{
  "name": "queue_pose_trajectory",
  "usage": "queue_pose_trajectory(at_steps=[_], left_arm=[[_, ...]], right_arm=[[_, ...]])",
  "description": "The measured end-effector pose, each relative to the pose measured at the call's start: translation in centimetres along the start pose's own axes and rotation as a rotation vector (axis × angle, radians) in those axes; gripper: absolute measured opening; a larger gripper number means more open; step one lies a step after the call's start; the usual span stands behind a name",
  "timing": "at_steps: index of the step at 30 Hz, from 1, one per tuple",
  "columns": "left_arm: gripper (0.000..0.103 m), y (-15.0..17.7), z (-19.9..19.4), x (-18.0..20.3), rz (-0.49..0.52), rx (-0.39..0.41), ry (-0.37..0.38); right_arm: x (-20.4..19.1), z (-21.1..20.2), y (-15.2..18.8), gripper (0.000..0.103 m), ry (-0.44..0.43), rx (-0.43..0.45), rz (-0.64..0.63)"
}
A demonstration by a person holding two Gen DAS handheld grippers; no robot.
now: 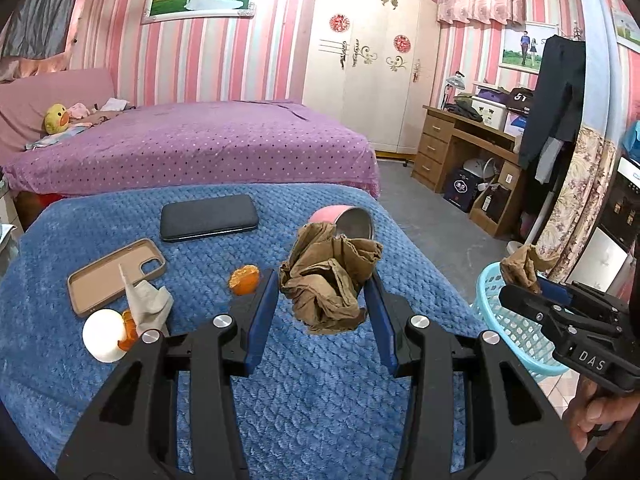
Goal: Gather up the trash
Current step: 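Carry the brown piece over the wastebasket with the right tool while the left tool carries its piece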
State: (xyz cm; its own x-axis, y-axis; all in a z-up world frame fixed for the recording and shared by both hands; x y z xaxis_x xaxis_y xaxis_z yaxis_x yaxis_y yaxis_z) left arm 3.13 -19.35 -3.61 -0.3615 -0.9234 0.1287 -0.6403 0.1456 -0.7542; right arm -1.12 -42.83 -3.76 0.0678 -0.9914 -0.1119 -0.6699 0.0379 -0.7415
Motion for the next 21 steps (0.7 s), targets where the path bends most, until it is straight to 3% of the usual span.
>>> queue_pose_trajectory(at_steps=[21], left_arm=[[0.043, -0.1, 0.8, 2.4, 0.030, -0.002, 0.027]], right_arm=[[3.6, -0.9, 0.8, 0.037, 0.043, 0.002, 0.065]])
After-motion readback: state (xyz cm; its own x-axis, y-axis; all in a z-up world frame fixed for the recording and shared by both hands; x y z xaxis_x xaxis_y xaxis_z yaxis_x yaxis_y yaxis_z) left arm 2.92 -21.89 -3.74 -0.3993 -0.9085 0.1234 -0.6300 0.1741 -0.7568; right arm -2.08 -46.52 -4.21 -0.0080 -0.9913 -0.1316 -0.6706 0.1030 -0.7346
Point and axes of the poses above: each gripper's, at about its wrist camera, not at the fingertips, and z roughly the way its jaws point, x to its right, y to its underside, the point moved 2 cm from there along z, roughly the way its jaws point, and after that the axes turned 11 degrees about -x, right-handed, at the moved point
